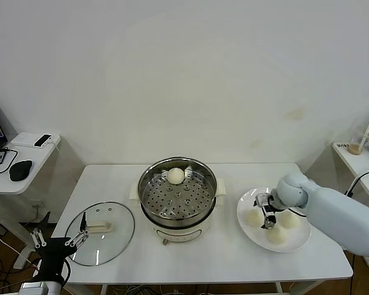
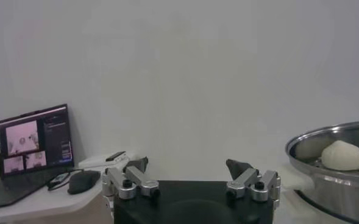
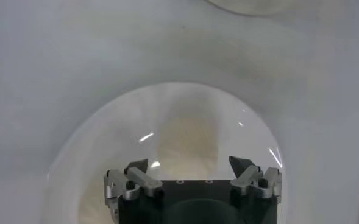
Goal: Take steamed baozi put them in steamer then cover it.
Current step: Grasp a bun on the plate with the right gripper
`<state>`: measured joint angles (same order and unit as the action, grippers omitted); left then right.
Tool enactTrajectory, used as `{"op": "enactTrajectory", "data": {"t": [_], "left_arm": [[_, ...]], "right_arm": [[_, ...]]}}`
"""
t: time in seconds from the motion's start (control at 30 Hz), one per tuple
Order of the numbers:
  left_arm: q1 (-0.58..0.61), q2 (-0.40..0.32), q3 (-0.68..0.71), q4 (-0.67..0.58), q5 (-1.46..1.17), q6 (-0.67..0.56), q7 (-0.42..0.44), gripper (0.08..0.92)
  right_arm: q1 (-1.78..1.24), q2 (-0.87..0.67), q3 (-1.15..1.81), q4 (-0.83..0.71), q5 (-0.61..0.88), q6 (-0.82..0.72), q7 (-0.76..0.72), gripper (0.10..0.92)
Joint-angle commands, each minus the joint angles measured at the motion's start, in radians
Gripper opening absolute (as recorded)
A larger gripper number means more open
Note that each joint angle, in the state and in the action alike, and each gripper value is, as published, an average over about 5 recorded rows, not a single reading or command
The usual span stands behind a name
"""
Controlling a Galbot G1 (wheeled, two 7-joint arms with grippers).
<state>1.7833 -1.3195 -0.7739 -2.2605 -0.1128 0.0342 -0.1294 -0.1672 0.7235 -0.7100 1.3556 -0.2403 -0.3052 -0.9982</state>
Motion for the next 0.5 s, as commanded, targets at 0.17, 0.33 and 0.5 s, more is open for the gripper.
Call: {"op": "enactTrajectory", "data": {"t": [0.17, 0.33, 0.5], "left_arm": [[-0.003, -0.001, 0.0, 0.002, 0.0, 0.0, -0.001, 0.823], [-0.003, 0.0, -0.002, 0.003, 0.0, 0.0, -0.002, 0.823], [-0.001, -0.001, -0.005, 0.001, -0.002, 0.0, -0.002, 0.823]], "right_arm": [[-0.02, 0.043, 0.017, -0.049, -0.014, -0.003, -0.006, 0.702], [-0.015, 0.042, 0.018, -0.05, -0.014, -0.003, -0.032, 0.604], [0.012, 0.032, 0.022, -0.047, -0.007, 0.001, -0.048, 0.581]]}}
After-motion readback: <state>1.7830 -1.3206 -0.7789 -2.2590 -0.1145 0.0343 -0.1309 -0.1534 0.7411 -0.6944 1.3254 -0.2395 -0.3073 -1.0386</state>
